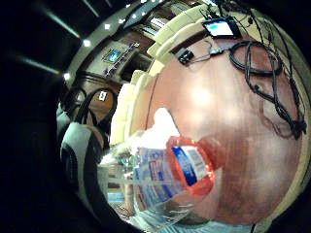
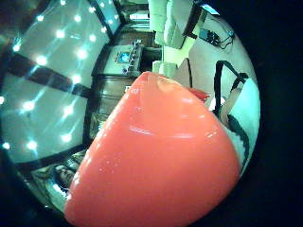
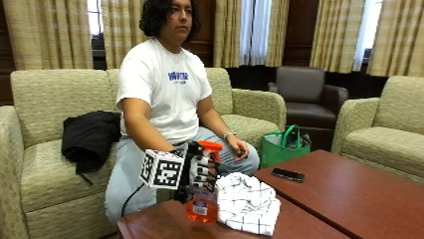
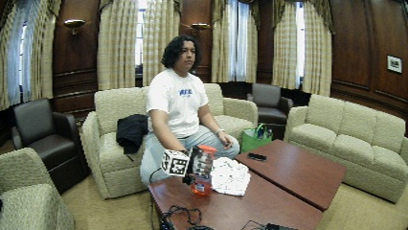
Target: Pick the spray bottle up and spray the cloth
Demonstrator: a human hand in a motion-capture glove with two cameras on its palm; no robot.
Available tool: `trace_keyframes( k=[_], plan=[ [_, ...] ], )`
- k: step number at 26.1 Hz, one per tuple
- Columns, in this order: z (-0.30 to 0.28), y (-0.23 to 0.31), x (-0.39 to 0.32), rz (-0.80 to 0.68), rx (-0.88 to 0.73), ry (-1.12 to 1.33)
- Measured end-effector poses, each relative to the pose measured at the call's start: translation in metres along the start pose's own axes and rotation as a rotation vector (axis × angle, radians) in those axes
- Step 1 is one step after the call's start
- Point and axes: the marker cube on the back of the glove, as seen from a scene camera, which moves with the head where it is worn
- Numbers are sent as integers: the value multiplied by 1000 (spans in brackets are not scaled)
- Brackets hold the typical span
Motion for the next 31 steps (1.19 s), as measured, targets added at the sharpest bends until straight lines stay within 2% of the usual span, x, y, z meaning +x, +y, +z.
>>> trace_keyframes(
  k=[6, 17, 26, 31],
  plan=[
    [-27, 20, -47, -29, -111, 61],
    [-67, 20, -135, -17, -388, 415],
    [-15, 25, -161, 169, -794, 795],
    [29, 26, -152, 253, -928, 1019]
  ],
)
